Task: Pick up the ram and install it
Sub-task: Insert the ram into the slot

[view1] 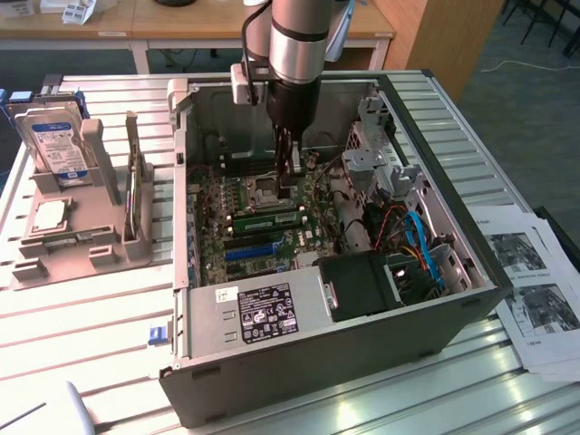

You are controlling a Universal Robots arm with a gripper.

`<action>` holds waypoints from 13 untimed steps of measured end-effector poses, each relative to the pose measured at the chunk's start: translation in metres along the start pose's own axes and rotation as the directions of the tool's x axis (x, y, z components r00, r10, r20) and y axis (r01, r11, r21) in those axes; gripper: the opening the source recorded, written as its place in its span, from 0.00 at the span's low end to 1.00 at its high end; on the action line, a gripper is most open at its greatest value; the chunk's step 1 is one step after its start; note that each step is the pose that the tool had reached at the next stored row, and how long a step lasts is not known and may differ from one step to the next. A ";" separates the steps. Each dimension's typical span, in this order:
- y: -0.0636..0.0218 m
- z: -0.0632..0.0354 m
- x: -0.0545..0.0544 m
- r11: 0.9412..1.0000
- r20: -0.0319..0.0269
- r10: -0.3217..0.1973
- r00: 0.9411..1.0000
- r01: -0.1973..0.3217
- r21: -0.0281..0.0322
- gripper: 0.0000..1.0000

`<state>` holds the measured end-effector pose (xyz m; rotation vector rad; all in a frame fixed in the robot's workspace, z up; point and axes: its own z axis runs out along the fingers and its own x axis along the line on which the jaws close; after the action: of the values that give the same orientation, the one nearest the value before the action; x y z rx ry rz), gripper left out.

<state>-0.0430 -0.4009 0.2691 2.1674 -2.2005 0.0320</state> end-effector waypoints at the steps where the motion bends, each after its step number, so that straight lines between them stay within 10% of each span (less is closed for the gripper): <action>1: 0.0000 -0.0021 0.000 1.000 0.000 0.000 1.000 0.000 0.000 0.19; 13: 0.0005 -0.0250 0.001 1.000 -0.005 0.000 1.000 0.000 0.000 0.19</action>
<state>-0.0429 -0.4009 0.2942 2.1649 -2.1980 0.0375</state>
